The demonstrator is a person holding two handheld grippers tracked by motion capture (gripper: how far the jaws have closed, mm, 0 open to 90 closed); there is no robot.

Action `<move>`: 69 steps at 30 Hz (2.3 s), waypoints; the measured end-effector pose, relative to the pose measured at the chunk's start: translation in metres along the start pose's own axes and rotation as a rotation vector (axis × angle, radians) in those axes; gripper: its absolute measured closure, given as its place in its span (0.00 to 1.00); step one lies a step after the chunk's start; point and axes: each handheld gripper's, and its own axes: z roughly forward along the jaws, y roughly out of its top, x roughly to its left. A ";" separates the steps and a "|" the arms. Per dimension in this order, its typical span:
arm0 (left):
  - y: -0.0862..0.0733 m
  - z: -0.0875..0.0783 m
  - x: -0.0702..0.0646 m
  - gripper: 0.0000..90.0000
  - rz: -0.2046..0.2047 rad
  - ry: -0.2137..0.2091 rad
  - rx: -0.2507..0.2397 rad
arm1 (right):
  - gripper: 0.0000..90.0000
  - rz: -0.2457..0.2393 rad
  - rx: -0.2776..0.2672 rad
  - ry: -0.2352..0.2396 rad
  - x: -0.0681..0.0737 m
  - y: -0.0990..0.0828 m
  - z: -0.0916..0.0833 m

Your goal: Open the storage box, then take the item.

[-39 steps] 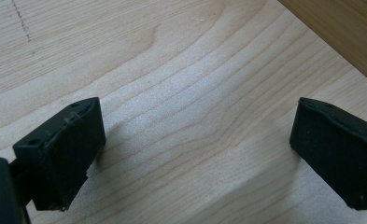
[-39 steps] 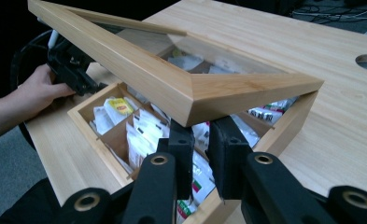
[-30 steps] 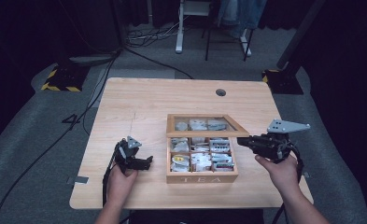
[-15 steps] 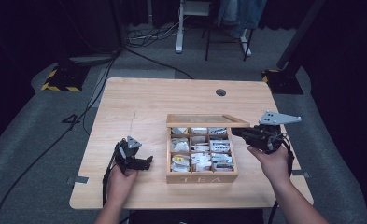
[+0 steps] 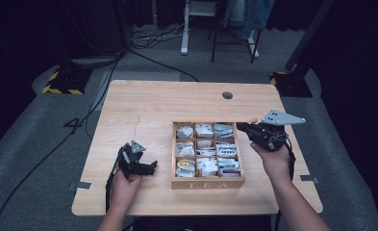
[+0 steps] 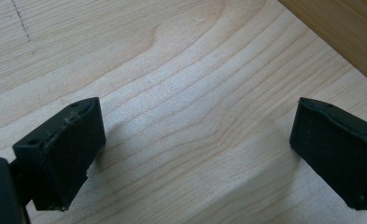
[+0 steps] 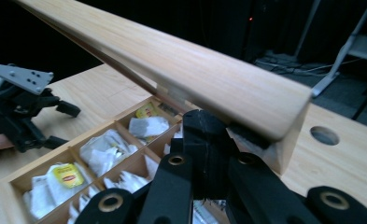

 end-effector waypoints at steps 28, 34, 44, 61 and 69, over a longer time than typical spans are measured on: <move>0.000 -0.007 0.001 0.13 0.000 -0.001 0.033 | 1.00 0.021 -0.042 -0.031 -0.003 -0.003 0.007; 0.004 -0.020 0.003 0.17 -0.017 -0.035 0.041 | 1.00 0.031 -0.042 -0.022 -0.005 -0.003 0.008; 0.014 -0.055 0.000 0.17 -0.037 -0.197 -0.044 | 1.00 0.037 -0.047 -0.001 -0.009 -0.002 0.008; 0.066 -0.090 -0.054 0.19 0.118 -0.319 -0.037 | 1.00 0.053 -0.049 0.024 -0.013 0.000 0.009; 0.082 -0.086 -0.078 0.20 0.198 -0.367 -0.015 | 1.00 0.051 -0.056 0.029 -0.013 0.000 0.008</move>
